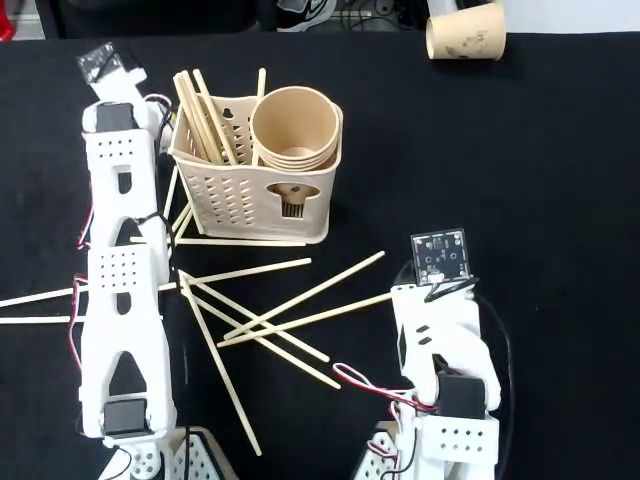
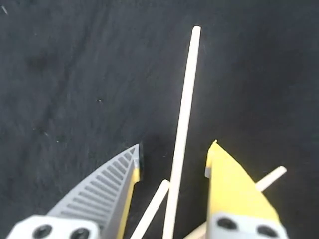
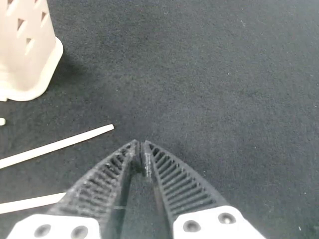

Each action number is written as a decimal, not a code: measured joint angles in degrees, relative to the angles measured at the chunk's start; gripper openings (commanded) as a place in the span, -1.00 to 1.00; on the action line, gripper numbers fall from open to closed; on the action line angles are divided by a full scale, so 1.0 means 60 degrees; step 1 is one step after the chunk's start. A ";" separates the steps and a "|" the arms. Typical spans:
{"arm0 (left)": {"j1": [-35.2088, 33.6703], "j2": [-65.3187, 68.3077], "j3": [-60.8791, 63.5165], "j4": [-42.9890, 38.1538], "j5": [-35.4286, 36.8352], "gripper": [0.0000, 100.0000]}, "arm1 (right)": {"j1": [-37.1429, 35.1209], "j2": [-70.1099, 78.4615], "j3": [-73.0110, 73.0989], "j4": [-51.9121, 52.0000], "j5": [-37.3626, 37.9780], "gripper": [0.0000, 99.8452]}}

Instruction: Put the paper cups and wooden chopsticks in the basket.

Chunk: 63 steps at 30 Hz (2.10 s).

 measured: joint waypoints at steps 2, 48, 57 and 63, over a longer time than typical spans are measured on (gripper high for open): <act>0.0000 0.0073 0.0352 0.0103 0.0440 -0.70 | 0.0000 0.0000 0.0000 0.0000 0.0000 -0.97; -0.0176 -0.6623 0.7267 0.2315 -0.0161 -0.94 | 0.0000 0.0000 0.0000 0.0000 0.0000 -0.97; 0.0381 -1.0359 1.1062 0.1846 -0.1099 -0.94 | 0.0000 0.0000 0.0000 0.0000 0.0000 -0.97; 0.0352 -1.3319 1.4037 0.0029 -0.1099 -0.94 | 0.0000 0.0000 0.0000 0.0000 0.0000 -0.97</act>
